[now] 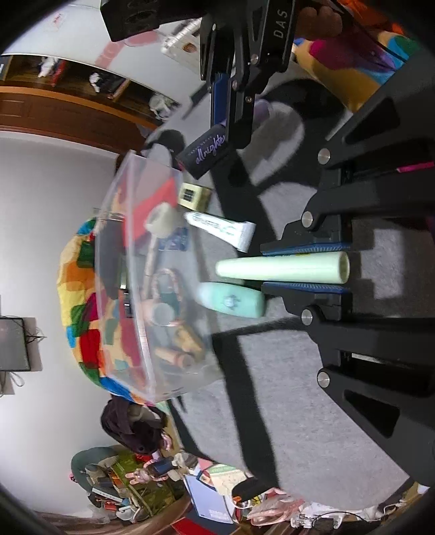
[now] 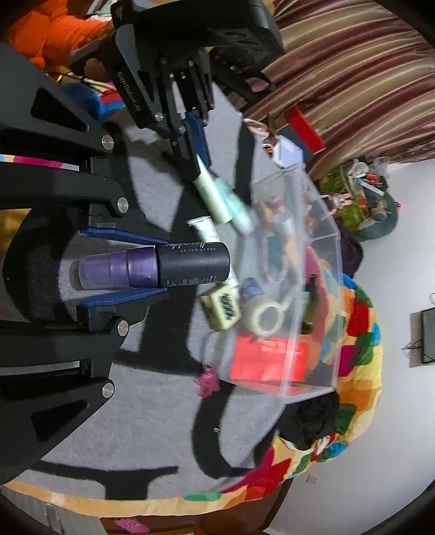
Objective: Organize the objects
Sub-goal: 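Lower the green tube into the box while the right tool drops the purple bottle in, then grasp the mint bottle with the left tool while the right tool grasps the green-black box, then drop the mint bottle into the box while the right tool releases the green-black box inside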
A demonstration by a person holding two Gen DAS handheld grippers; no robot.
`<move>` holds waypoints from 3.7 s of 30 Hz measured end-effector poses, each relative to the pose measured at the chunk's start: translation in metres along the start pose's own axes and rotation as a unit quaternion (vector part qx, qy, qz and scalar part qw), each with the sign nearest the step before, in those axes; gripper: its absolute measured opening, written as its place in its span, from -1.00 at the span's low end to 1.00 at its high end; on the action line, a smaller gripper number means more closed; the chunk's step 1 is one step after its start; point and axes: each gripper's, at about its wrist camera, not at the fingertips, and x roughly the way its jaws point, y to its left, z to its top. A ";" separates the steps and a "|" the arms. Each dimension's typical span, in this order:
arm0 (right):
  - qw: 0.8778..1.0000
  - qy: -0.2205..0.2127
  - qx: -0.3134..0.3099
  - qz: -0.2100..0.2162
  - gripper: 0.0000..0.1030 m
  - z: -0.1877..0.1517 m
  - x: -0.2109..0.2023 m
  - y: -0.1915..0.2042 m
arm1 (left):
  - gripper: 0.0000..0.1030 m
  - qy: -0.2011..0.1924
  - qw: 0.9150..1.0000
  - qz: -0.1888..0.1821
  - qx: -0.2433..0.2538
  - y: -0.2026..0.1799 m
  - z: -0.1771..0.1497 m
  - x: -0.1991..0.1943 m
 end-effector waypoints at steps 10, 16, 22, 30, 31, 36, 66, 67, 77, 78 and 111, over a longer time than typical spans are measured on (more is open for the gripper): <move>0.998 -0.065 0.013 -0.008 -0.55 0.048 -0.022 -0.007 | -0.72 -0.065 0.998 0.000 -0.013 0.008 0.038 -0.030; 0.996 -0.079 0.026 -0.027 -0.55 0.077 -0.016 -0.013 | -0.72 -0.078 0.996 0.002 -0.034 0.026 0.059 -0.030; 0.994 -0.075 0.049 -0.056 -0.55 0.101 0.001 -0.029 | -0.72 -0.066 0.996 0.012 -0.066 0.049 0.080 -0.009; 0.994 -0.039 0.076 -0.064 -0.55 0.120 0.041 -0.048 | -0.72 -0.033 0.995 0.023 -0.095 0.072 0.097 0.027; 0.995 -0.031 0.076 -0.062 -0.55 0.122 0.047 -0.050 | -0.72 -0.029 0.995 0.025 -0.097 0.073 0.098 0.032; 0.996 -0.006 0.065 -0.064 -0.55 0.121 0.066 -0.049 | -0.71 -0.012 0.994 0.017 -0.104 0.076 0.099 0.044; 0.996 -0.044 -0.018 -0.070 0.04 0.065 -0.004 -0.017 | 0.12 -0.016 0.999 0.023 -0.040 0.041 0.058 0.001; 0.997 -0.033 -0.022 -0.069 0.04 0.061 0.001 -0.017 | 0.12 -0.004 0.999 0.021 -0.039 0.041 0.053 0.007; 0.997 0.027 -0.041 -0.056 0.03 0.046 0.049 -0.019 | 0.11 0.073 0.997 0.010 -0.037 0.043 0.031 0.046; 0.997 0.027 -0.043 -0.056 0.00 0.047 0.052 -0.018 | 0.11 0.076 0.996 0.009 -0.036 0.042 0.032 0.049; 0.997 -0.064 -0.019 -0.026 -0.35 0.056 -0.015 -0.008 | -0.53 -0.030 0.998 0.003 -0.047 0.033 0.045 -0.014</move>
